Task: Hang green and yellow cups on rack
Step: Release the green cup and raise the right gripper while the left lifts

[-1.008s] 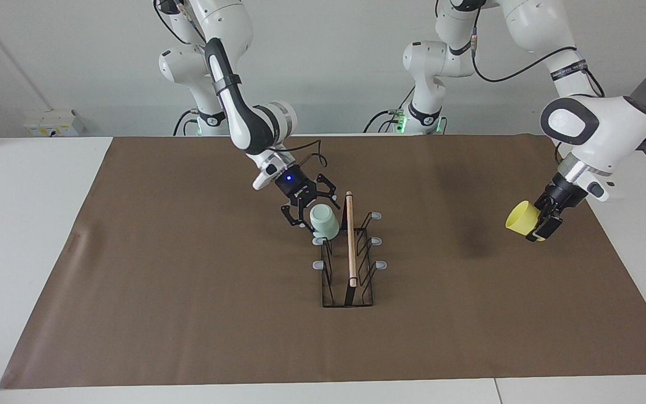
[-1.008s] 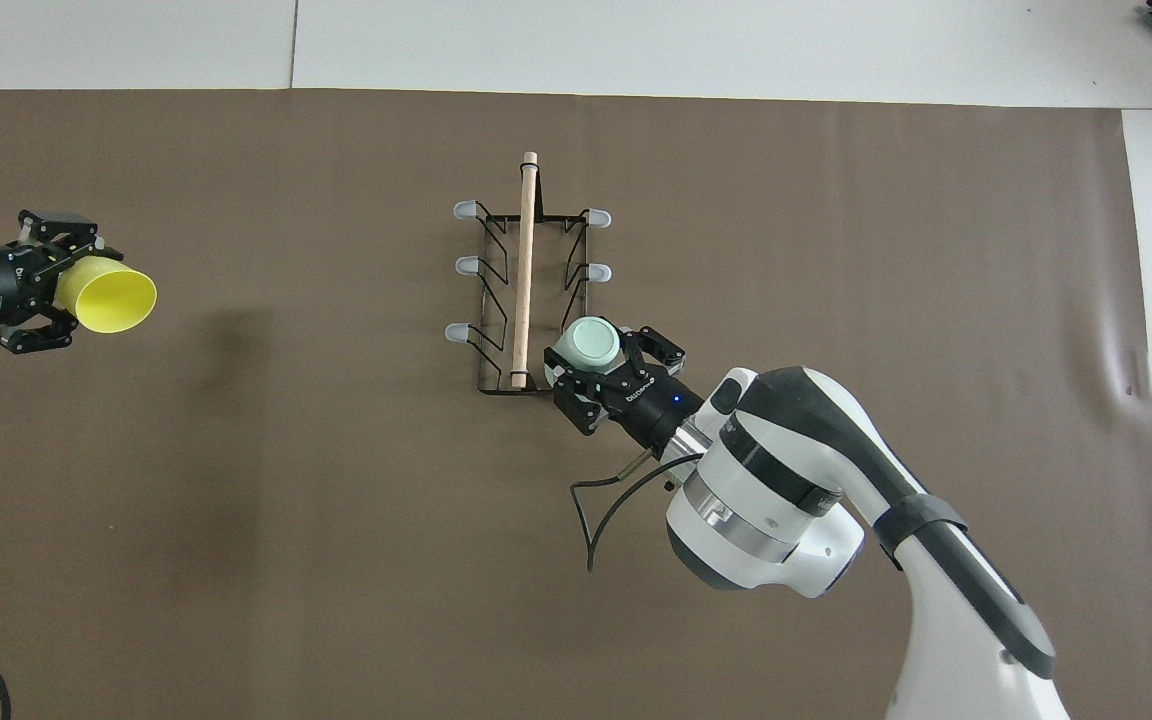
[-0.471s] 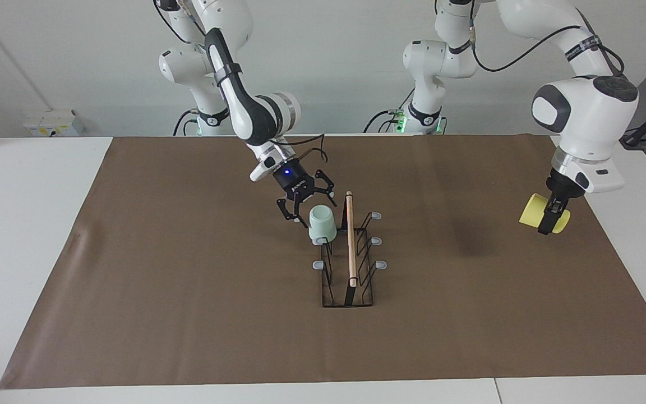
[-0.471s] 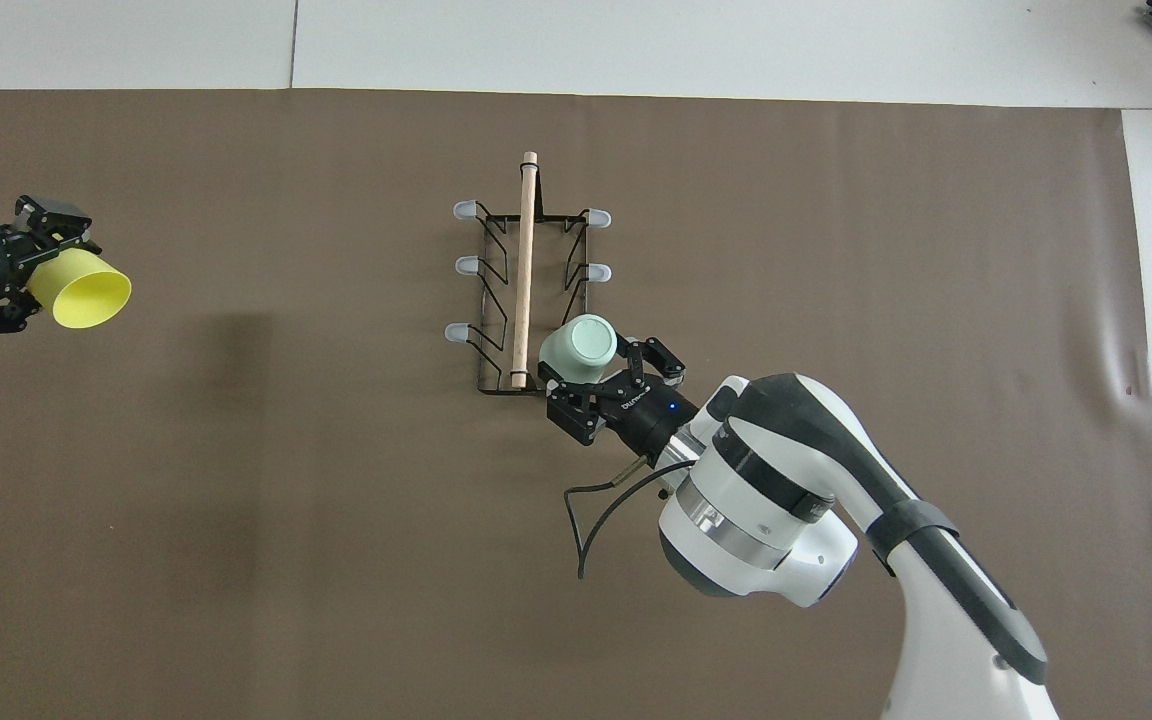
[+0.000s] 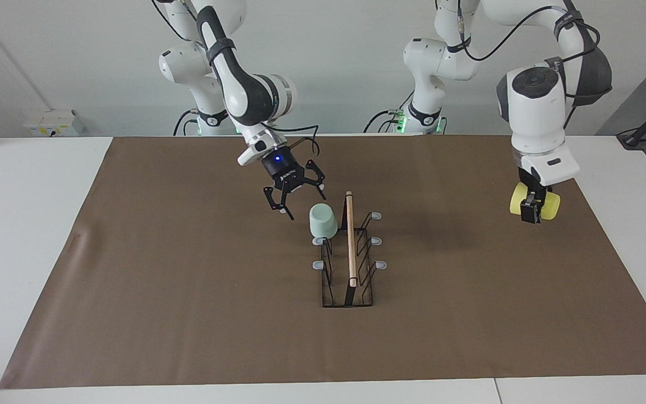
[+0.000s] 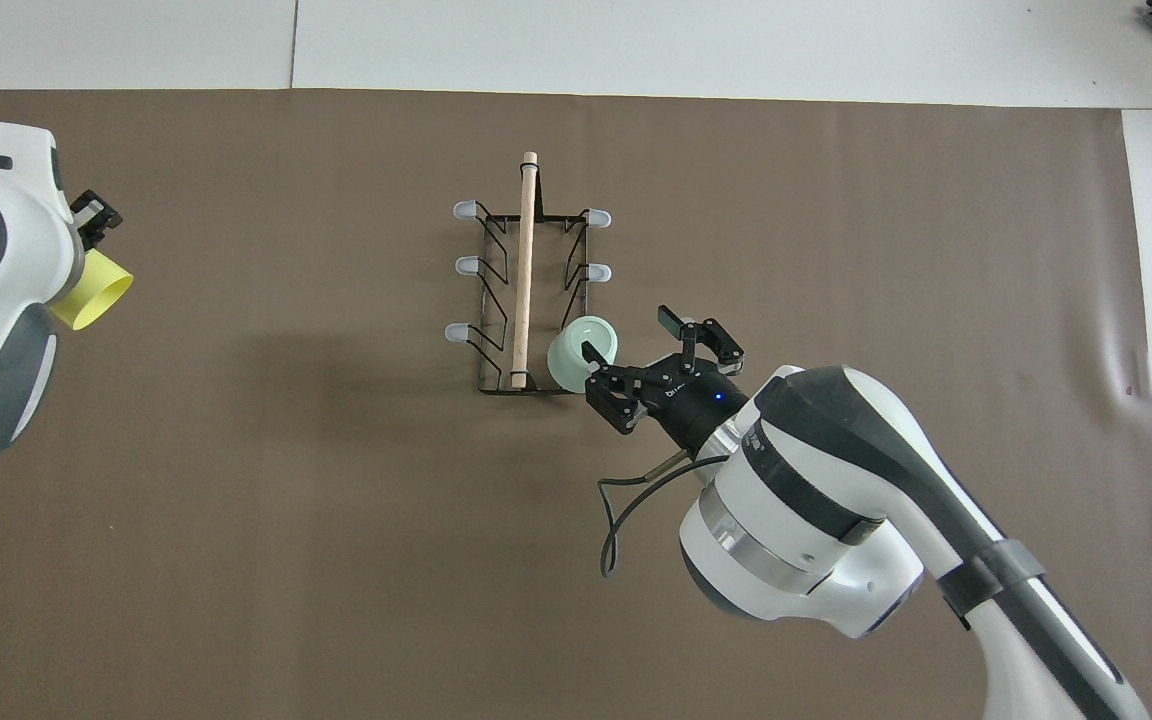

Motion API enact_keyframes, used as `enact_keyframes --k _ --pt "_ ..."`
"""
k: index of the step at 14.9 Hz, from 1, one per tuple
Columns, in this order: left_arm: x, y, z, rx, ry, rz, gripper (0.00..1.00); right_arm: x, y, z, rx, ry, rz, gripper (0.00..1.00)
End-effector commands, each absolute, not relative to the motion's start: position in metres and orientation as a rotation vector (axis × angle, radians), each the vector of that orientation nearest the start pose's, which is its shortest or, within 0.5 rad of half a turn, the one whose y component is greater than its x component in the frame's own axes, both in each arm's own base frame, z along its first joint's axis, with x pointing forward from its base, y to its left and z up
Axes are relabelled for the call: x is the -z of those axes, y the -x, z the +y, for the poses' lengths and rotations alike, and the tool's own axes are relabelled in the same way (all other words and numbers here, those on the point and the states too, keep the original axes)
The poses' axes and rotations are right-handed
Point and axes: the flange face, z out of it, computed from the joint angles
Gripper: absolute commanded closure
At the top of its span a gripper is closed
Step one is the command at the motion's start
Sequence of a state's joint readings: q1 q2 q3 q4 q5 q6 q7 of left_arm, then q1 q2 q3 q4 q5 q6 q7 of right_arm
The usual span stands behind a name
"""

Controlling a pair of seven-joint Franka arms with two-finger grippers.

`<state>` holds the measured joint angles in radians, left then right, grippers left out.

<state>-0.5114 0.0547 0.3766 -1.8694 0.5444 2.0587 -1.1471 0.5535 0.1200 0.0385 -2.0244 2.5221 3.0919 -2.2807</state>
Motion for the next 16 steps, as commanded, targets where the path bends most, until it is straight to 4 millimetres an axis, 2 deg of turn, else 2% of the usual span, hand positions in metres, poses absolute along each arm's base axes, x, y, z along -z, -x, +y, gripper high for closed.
enact_keyframes --k 1,3,5,8,10,13,16 --pt "-0.52 -0.576 -0.097 0.597 2.435 -1.059 1.0 -0.393 -0.494 0.238 1.332 2.401 -0.571 0.0" --pt "-0.521 -0.566 -0.122 0.635 2.376 -1.063 1.0 -0.399 -0.513 0.21 1.402 2.423 -0.723 0.0" --pt "-0.521 -0.553 -0.144 0.643 2.341 -1.107 1.0 -0.401 -0.526 0.193 1.439 2.435 -0.852 0.0" --pt "-0.513 -0.538 -0.187 0.764 2.231 -1.256 1.0 -0.4 -0.53 0.185 1.449 2.44 -0.935 0.0" --pt "-0.499 -0.534 -0.216 0.877 2.145 -1.373 1.0 -0.405 -0.542 0.17 1.483 2.412 -1.052 0.0" --pt "-0.491 -0.52 -0.25 0.971 2.082 -1.287 1.0 -0.403 -0.553 0.147 1.493 2.365 -1.179 0.0" --pt "-0.489 -0.515 -0.275 1.037 2.036 -1.229 1.0 -0.402 -0.567 0.12 1.485 2.32 -1.367 0.0"
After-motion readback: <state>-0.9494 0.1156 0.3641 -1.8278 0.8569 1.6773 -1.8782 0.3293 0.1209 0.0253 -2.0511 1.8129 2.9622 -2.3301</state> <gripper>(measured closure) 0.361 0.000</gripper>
